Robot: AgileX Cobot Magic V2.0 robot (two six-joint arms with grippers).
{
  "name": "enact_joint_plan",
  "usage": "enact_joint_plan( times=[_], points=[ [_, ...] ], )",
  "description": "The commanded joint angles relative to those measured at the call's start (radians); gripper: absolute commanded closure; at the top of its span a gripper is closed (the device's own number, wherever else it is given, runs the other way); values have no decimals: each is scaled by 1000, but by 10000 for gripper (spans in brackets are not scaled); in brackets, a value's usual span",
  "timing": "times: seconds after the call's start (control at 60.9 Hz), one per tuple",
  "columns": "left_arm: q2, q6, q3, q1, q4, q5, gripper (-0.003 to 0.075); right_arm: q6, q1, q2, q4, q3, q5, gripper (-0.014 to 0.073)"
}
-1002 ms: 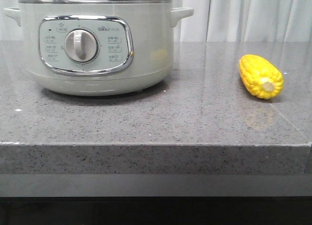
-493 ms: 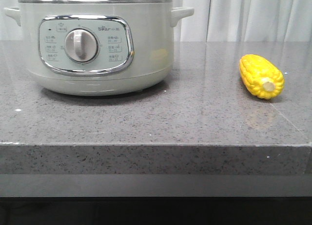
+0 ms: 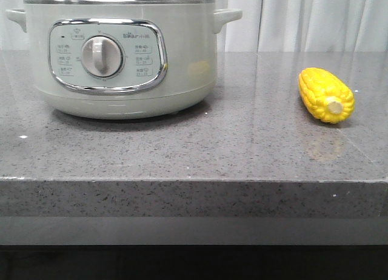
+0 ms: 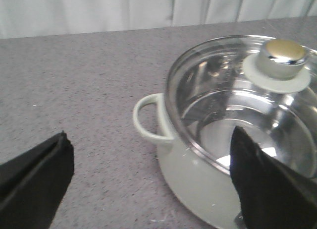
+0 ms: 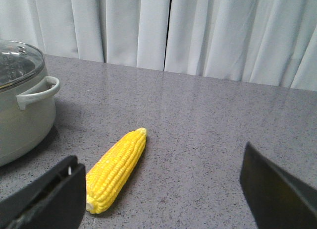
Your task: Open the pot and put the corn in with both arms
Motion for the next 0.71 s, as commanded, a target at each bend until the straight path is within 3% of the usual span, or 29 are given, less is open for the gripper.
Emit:
enact_joint_plan(
  times=[0.0, 0.115, 0.361, 0.69],
  points=[
    [83, -2, -138, -58, -53, 8, 120, -7, -3, 13, -7, -34, -78, -49],
    [229, -2, -303, -105, -129, 122, 120, -7, -3, 13, -7, -34, -78, -49],
    [491, -2, -623, -187, -131, 253, 120, -7, -3, 13, -7, -34, -78, -49],
    [653, 1, -752, -197, -125, 256, 128, -7, -3, 13, -7, -34, -78, -49]
  ],
)
